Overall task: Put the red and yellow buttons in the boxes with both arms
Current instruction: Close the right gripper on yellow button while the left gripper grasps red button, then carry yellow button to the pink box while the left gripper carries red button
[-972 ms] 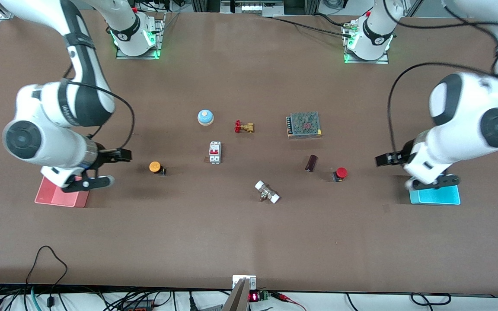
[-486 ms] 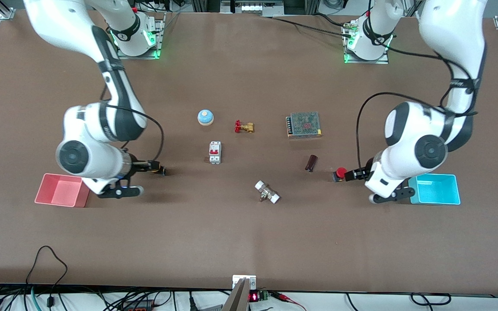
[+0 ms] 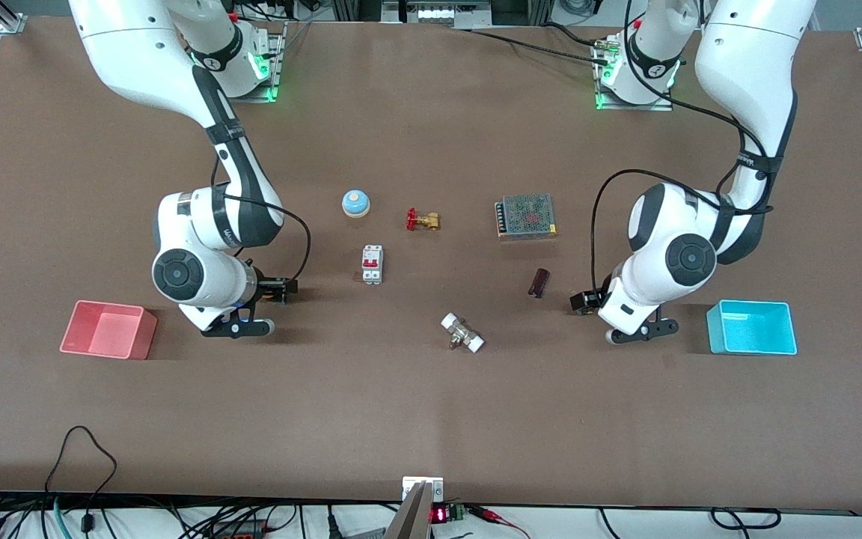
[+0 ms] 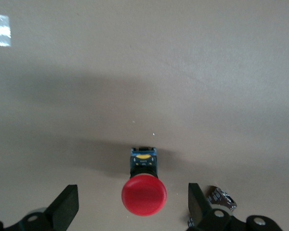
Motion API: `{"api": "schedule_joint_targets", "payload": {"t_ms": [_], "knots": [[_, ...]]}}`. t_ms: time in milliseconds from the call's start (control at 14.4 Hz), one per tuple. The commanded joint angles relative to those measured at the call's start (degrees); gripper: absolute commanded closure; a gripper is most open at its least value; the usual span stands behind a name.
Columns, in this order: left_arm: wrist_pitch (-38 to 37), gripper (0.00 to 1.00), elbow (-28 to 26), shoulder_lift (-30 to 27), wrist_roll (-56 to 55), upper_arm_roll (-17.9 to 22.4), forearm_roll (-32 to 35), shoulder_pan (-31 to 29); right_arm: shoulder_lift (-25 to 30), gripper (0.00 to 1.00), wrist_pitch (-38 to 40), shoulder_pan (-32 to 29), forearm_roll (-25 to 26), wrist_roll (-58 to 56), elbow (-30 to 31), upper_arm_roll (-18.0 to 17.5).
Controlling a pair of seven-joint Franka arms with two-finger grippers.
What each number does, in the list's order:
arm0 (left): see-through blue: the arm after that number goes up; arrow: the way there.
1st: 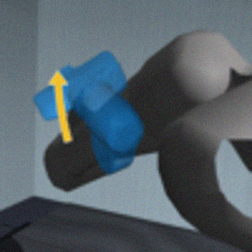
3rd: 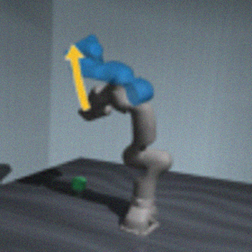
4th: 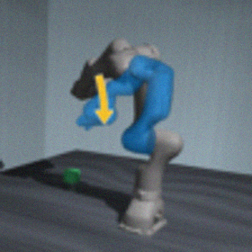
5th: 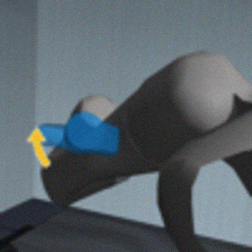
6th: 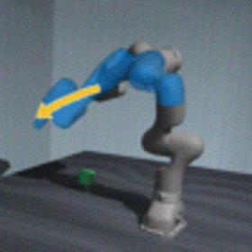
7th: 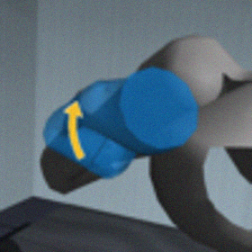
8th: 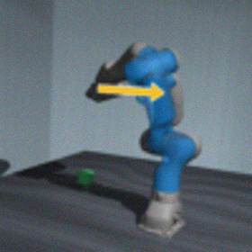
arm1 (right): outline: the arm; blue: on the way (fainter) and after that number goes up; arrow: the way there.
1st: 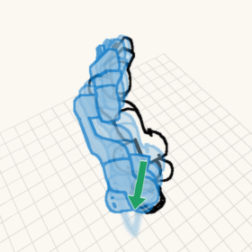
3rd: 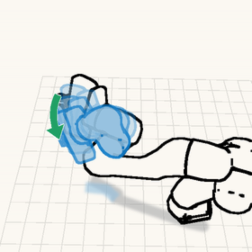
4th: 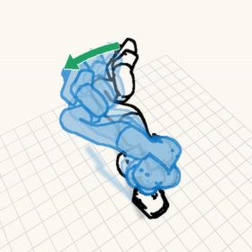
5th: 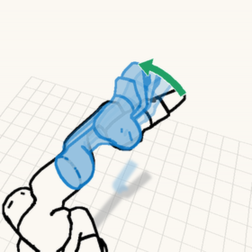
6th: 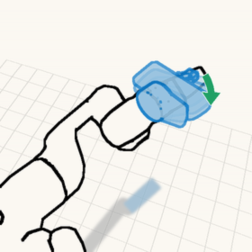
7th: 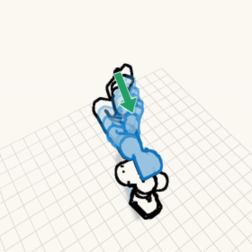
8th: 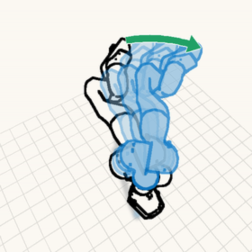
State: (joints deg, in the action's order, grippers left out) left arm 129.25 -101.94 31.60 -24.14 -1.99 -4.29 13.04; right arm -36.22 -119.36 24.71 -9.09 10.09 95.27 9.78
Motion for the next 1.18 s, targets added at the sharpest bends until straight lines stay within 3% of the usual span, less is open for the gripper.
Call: {"api": "schedule_joint_targets", "payload": {"t_ms": [0,417,833,1111], "knots": [[1.70,0.02,-2.03,-0.84,-0.56,0.41,-0.81,1.02,1.15,0.00,-4.29,2.00,-0.23,2.56,4.39,0.60],[1.70,0.36,-2.04,-0.84,-1.70,0.41,-0.81,1.11,0.88,0.00,-4.92,1.13,-0.32,2.66,4.31,0.68],[1.70,0.59,-1.77,-0.84,-2.41,0.41,-0.81,1.29,0.62,0.00,-5.71,1.04,-0.49,2.66,3.96,0.77],[1.35,0.70,-1.16,-1.10,-1.79,0.58,-0.81,0.94,0.01,0.25,-5.80,1.04,-0.85,2.74,3.96,0.77]]}}
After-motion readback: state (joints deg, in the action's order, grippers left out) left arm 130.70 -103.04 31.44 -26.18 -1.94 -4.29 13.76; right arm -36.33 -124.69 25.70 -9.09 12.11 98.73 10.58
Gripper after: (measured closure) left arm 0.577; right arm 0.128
